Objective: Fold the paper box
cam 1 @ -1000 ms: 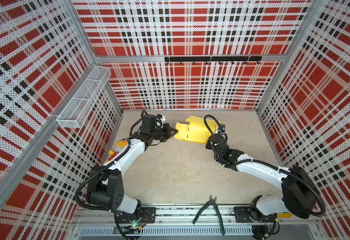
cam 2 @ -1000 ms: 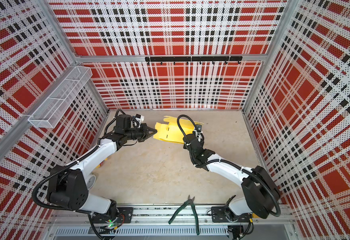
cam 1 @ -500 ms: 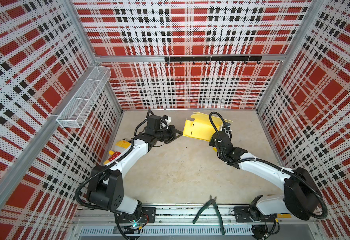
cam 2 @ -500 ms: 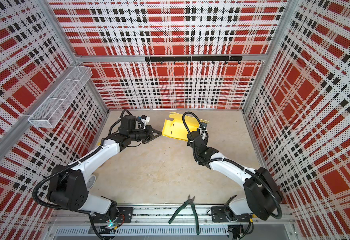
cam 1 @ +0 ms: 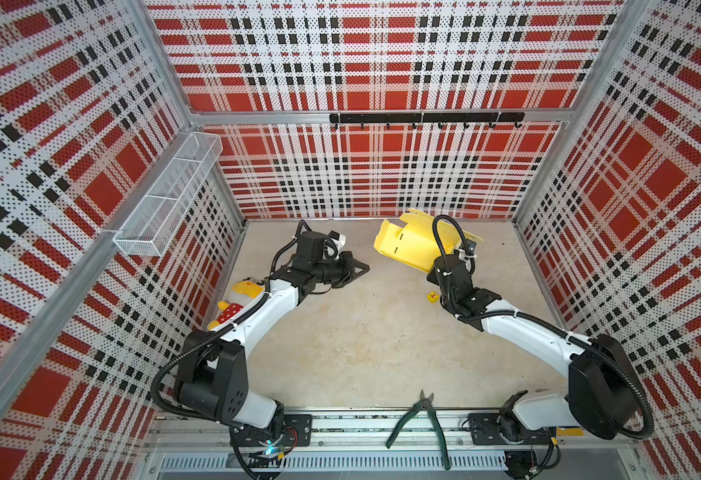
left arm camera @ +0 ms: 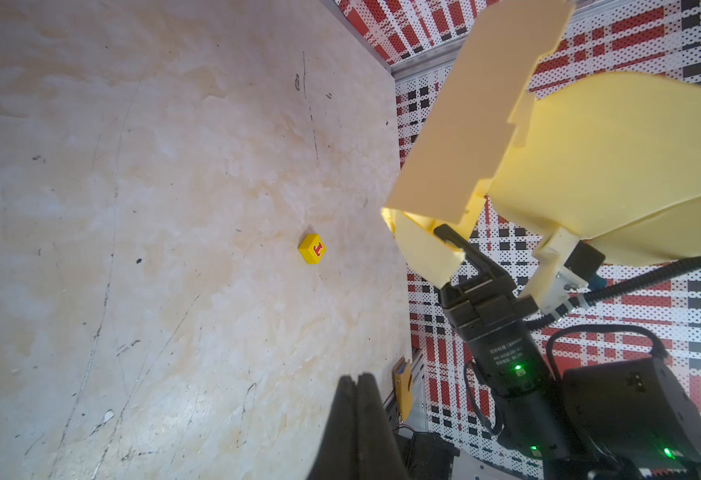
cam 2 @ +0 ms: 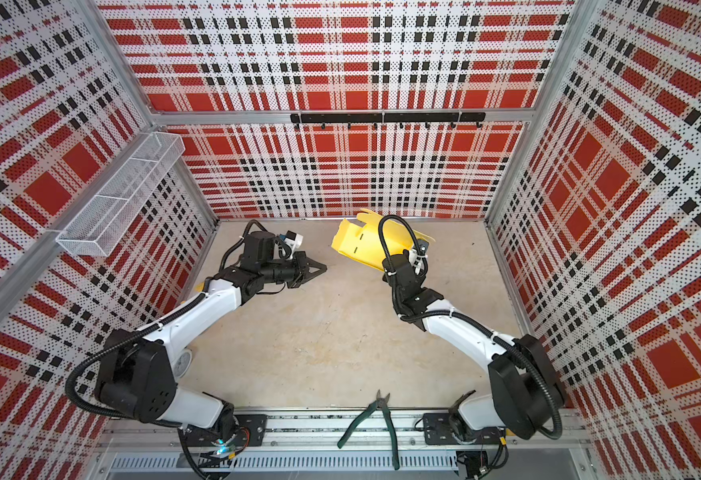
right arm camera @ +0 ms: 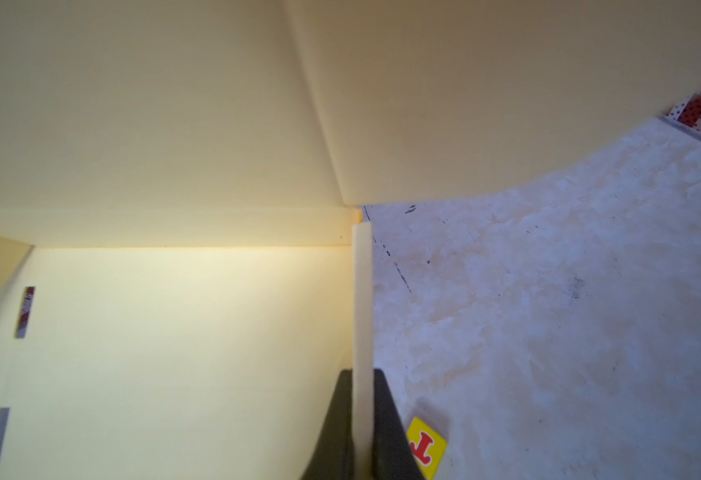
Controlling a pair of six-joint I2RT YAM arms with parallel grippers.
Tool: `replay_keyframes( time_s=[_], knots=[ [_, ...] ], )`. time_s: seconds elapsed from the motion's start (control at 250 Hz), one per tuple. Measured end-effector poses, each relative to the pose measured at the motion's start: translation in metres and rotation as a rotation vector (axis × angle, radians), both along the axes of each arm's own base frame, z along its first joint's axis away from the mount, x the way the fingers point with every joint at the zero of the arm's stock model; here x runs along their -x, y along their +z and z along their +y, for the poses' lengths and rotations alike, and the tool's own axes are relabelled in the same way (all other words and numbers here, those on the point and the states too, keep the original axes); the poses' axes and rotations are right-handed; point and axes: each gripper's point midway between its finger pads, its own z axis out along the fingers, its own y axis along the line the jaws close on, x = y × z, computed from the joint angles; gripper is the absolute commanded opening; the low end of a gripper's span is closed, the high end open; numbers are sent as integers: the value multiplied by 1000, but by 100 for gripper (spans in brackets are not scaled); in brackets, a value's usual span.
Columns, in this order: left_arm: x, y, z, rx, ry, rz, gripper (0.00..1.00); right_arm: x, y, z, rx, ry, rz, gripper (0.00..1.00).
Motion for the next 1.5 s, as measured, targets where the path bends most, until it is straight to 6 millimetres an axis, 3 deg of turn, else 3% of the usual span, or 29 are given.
replay_keyframes(
  time_s=[0.424, 0.8, 1.14, 1.501],
  knots=[
    [-9, 17, -9, 26, -1, -17, 0, 5, -5, 28, -64, 75, 13, 0],
    [-14, 30, -13, 12, -6, -65, 0, 3, -4, 38, -67, 90, 8, 0],
    [-17, 35, -13, -89, -8, -122, 0, 3, 8, 54, -74, 113, -22, 0],
    [-16, 27, -8, -178, -16, -151, 0, 2, -3, 66, -51, 132, 3, 0]
  ],
)
